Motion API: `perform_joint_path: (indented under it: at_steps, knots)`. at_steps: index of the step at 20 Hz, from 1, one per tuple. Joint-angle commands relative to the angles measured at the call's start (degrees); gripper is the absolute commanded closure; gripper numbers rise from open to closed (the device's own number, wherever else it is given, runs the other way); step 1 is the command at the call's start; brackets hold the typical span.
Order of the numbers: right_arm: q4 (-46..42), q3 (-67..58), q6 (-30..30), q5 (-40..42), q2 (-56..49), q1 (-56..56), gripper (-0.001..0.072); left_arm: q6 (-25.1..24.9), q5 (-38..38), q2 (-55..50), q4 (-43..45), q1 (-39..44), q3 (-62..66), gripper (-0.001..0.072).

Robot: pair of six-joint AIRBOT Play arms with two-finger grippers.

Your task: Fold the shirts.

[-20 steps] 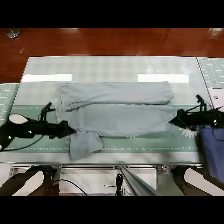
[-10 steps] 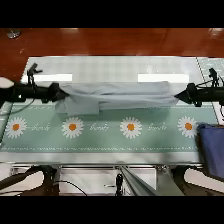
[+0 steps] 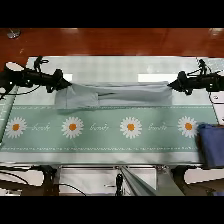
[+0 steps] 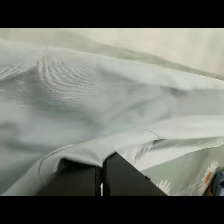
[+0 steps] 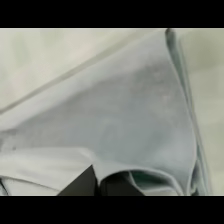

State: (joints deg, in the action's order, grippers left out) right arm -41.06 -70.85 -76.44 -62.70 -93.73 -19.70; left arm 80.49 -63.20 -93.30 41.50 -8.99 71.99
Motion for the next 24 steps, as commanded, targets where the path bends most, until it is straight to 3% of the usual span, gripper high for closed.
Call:
perform_joint_path:
  at_steps: [1, 2, 3, 5, 7, 8, 10, 13, 15, 17, 24]
  knots:
    - [0.1, -1.5, -1.0, 2.6, -3.9, 0.3, 0.0589, 0.1, 0.7, -2.9, 0.2, 0.1, 0.9, 0.0667]
    - [0.3, -1.6, -1.0, 3.1, -4.4, 0.3, 0.0310, -0.5, 0.8, -3.1, 0.0, 0.3, 0.9, 0.0412]
    - [0.4, -1.7, -0.5, 3.4, -4.5, 0.2, 0.0066, -0.5, -0.1, -3.1, 0.1, 0.3, 1.1, 0.0022]
    - [-1.1, -4.1, -0.4, -0.6, -4.5, -1.3, 0.0080, -0.5, -6.4, -3.1, 3.0, -1.9, 5.2, 0.0008]
    - [-6.9, -9.2, -1.0, -7.8, -4.4, -4.6, 0.0080, 0.7, -17.7, -3.0, 12.0, -6.5, 12.0, 0.0007]
    - [-9.1, -10.8, -1.7, -10.0, -4.1, -6.6, 0.0080, 2.5, -23.7, -2.7, 18.0, -9.0, 15.2, 0.0007]
    - [-11.9, -11.1, -2.8, -11.3, -3.5, -10.2, 0.0080, 7.3, -26.9, 0.2, 28.2, -13.3, 16.7, 0.0007]
    - [-13.0, -10.4, -3.3, -11.2, -5.0, -11.1, 0.0081, 7.7, -15.8, 9.4, 26.1, -15.2, 10.6, 0.0007]
    - [-11.8, -10.3, -2.9, -11.3, -7.3, -9.3, 0.0080, 4.1, -3.7, 18.5, 19.6, -12.4, 2.3, 0.0007]
    - [-8.2, -10.3, -0.5, -11.3, -9.6, -6.7, 0.0080, 0.6, 3.3, 25.8, 14.4, -7.6, -4.3, 0.0007]
    - [-5.4, -10.4, 0.7, -12.1, -15.0, 2.9, 0.0092, -0.1, 6.4, 28.6, 13.7, 8.1, -7.2, 0.0007]
